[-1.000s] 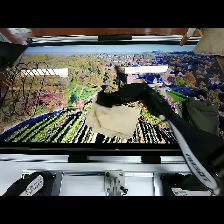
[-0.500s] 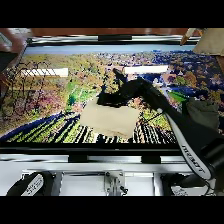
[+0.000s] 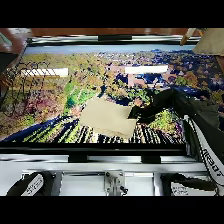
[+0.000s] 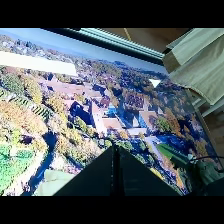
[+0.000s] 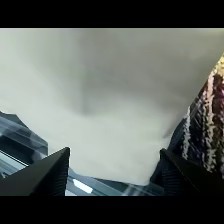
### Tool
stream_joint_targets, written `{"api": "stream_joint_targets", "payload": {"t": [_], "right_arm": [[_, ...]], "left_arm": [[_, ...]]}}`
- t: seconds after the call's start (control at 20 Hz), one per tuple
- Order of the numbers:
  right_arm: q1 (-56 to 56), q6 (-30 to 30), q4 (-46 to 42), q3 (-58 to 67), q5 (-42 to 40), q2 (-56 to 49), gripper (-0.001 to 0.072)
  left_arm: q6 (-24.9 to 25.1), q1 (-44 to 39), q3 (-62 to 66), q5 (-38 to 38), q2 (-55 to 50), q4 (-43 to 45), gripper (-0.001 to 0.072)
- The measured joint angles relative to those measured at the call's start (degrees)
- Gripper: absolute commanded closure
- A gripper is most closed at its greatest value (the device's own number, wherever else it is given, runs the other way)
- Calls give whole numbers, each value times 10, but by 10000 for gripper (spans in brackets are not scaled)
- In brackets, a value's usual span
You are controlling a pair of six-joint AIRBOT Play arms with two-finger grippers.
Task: Fold the shirts.
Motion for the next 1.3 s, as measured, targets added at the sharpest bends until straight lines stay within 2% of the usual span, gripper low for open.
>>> {"api": "stream_joint_targets", "payload": {"t": [0.2, 0.35, 0.6, 0.85, 1.3], "right_arm": [[-5, -30, 57, -52, 62, -5, 40], [-9, -50, 74, -62, 66, -9, 40], [-46, -92, 80, -28, -30, 2, 41], [-94, -92, 42, -19, -71, 9, 41], [-24, -123, 100, -44, 6, -61, 42]], "left_arm": [[0, 0, 0, -1, 0, 0, 678], [0, 0, 0, -1, 0, 0, 678], [0, 0, 0, -1, 0, 0, 678], [0, 0, 0, -1, 0, 0, 678], [-2, 0, 0, -1, -8, 0, 677]]}}
